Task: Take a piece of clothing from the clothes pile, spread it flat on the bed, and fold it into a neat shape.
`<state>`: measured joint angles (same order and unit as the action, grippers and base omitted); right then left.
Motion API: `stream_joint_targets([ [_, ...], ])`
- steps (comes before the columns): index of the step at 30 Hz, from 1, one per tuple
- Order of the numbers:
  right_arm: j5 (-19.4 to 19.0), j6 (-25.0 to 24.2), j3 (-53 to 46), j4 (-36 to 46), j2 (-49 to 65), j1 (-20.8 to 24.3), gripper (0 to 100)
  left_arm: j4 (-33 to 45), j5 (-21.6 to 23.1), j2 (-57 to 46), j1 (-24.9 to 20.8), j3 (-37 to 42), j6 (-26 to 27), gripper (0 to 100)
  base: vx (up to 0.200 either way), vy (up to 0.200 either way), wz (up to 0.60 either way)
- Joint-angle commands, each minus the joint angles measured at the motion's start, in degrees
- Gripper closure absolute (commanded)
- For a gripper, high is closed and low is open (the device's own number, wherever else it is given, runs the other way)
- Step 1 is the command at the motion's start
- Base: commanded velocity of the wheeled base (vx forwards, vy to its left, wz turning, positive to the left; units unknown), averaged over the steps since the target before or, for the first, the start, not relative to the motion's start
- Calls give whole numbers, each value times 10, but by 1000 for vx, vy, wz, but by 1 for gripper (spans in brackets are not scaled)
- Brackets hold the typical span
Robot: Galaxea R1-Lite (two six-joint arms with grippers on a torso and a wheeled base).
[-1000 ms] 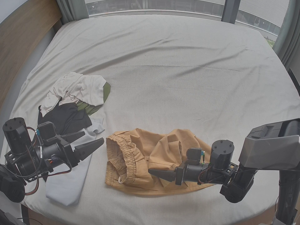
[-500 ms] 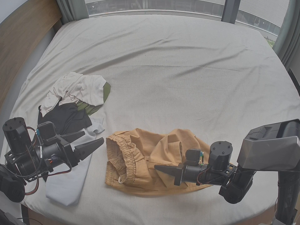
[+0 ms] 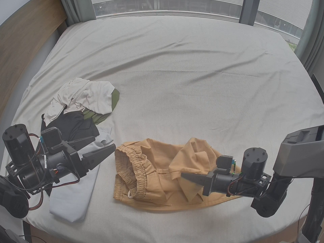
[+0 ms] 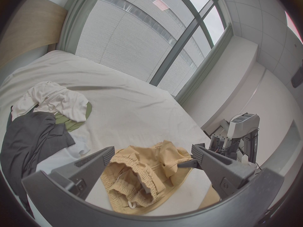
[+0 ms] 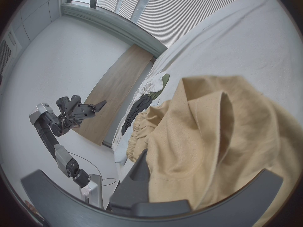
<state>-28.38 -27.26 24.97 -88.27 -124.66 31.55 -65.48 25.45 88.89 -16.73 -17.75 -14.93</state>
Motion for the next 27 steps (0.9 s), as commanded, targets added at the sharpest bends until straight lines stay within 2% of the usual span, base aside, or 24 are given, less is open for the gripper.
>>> stream_joint_targets([
  [1,-12,1,-16,0,50,-37,100,-39,-1,48,-14,0,-3,0,0,0,0],
  [4,-34,-1,-17,0,63,-60,100,-91,-6,69,-37,7,-3,0,0,0,0],
  [9,-55,-1,-21,0,84,-90,100,-140,-12,97,-38,27,-4,0,0,0,0],
  [19,-98,-3,-39,0,117,-134,100,-149,-11,110,-38,47,-58,0,0,0,0],
  [27,-116,-2,-51,0,116,-145,100,-153,-12,158,-39,54,-59,0,0,0,0],
])
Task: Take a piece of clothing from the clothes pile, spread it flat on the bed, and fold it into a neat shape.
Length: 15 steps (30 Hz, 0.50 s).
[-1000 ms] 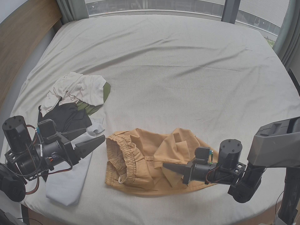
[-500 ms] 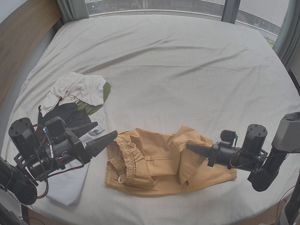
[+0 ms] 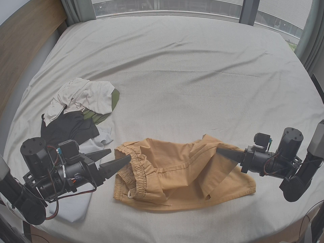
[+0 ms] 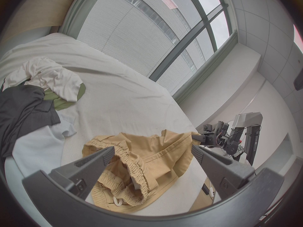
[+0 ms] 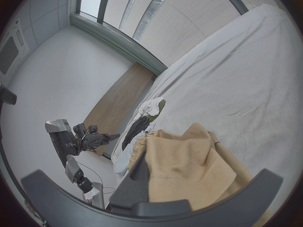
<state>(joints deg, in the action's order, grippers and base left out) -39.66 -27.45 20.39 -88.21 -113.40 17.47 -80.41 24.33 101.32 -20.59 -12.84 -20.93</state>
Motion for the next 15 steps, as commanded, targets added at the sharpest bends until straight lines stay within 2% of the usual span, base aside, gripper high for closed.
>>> stream_joint_targets([
  [1,-3,0,-6,0,4,-4,100,-9,-1,41,-1,4,0,0,0,0,0],
  [8,-3,0,-7,0,2,-4,100,-79,-1,93,-2,17,-2,0,0,0,0],
  [15,-3,0,-6,0,0,-5,100,-84,-1,120,-21,20,-4,0,0,0,0],
])
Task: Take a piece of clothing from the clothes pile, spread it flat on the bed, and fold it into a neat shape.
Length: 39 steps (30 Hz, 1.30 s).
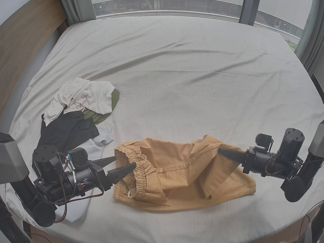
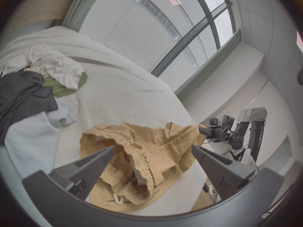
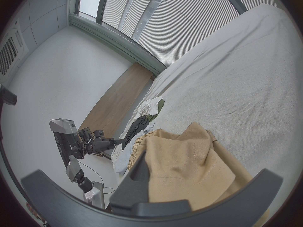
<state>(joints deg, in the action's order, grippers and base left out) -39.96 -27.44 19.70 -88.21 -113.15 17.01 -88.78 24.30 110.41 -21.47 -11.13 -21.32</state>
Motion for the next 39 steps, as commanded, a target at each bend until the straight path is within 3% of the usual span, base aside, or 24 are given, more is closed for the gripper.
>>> stream_joint_targets([
  [1,0,0,1,0,-2,-1,100,0,0,32,-18,3,-3,0,0,0,0],
  [10,1,0,1,0,1,-2,100,0,-20,47,-46,2,-24,0,0,0,0],
  [14,1,0,1,0,2,-5,100,0,-24,55,-57,-10,-60,0,0,0,0],
  [39,1,0,1,0,18,-7,100,0,-70,136,-98,-88,-63,0,0,0,0],
])
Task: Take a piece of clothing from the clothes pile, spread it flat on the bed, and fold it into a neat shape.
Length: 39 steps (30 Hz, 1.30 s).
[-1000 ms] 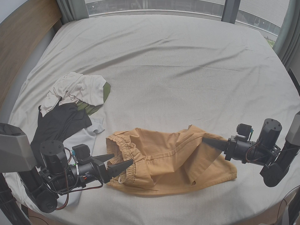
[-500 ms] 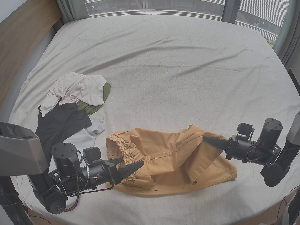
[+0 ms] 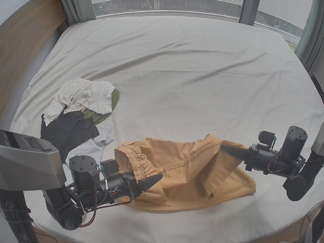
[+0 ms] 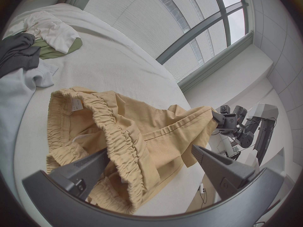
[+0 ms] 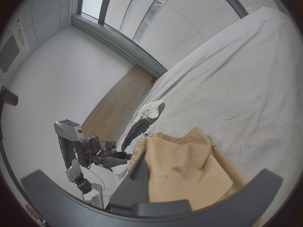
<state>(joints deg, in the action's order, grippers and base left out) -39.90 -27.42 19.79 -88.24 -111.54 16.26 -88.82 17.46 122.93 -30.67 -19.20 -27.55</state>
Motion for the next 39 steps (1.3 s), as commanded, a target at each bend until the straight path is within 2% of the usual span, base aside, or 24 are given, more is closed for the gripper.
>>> stream_joint_targets([
  [1,0,0,0,0,3,0,100,1,-1,15,-10,-8,0,0,0,0,0],
  [12,-1,0,0,0,4,-2,100,0,-3,35,-18,-29,0,0,0,0,0],
  [21,-1,0,0,0,3,-2,100,0,-23,50,-18,-55,0,0,0,0,0],
  [22,-1,0,0,0,2,-2,100,0,-23,50,-18,-57,0,100,0,0,0],
  [32,-1,0,0,0,1,-3,100,0,-32,48,-11,-67,1,100,0,0,0],
  [39,-2,0,-1,0,4,-6,100,0,-31,-22,-6,-68,-2,100,0,0,0],
])
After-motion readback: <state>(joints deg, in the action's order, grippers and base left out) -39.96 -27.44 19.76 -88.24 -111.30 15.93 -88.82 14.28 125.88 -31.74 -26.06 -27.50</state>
